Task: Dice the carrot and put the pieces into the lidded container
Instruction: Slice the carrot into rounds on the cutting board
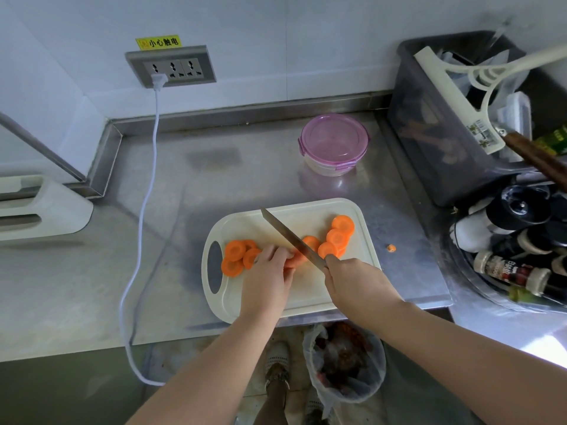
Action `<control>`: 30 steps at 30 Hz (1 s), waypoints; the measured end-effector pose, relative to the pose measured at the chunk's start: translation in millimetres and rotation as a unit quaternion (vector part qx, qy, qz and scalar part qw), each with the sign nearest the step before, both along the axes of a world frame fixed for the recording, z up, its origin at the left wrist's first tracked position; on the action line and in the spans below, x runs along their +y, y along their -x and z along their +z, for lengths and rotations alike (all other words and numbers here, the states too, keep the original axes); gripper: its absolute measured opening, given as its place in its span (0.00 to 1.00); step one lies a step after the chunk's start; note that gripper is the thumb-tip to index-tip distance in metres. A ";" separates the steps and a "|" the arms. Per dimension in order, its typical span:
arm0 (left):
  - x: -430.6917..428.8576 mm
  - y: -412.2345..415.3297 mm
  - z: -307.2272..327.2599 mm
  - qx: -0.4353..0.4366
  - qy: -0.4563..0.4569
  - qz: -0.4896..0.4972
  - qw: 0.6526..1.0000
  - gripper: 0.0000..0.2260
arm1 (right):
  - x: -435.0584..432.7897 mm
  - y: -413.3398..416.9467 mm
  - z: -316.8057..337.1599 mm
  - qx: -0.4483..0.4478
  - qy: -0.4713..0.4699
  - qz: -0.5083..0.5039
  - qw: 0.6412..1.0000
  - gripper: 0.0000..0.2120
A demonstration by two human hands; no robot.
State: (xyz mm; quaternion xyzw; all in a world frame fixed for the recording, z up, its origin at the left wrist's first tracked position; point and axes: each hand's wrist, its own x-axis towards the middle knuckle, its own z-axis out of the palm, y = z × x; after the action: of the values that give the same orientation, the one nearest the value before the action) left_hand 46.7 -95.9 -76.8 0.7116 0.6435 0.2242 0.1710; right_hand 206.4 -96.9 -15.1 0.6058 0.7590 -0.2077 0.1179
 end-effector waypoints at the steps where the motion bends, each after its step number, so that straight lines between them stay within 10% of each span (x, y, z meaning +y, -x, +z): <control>1: -0.2 -0.1 -0.2 -0.001 -0.004 0.000 1.000 0.04 | 0.2 0.6 0.0 -0.004 0.004 0.003 1.000 0.09; 30: 2.3 8.1 4.6 -0.033 0.050 0.006 0.998 0.09 | 13.1 2.4 0.5 0.050 -0.006 -0.032 0.998 0.12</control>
State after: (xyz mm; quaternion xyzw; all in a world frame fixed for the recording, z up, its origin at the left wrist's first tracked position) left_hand 38.6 -93.6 -72.2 0.6906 0.6522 0.2155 0.2263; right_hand 204.0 -83.9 -14.6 0.6195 0.7453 -0.2368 0.0689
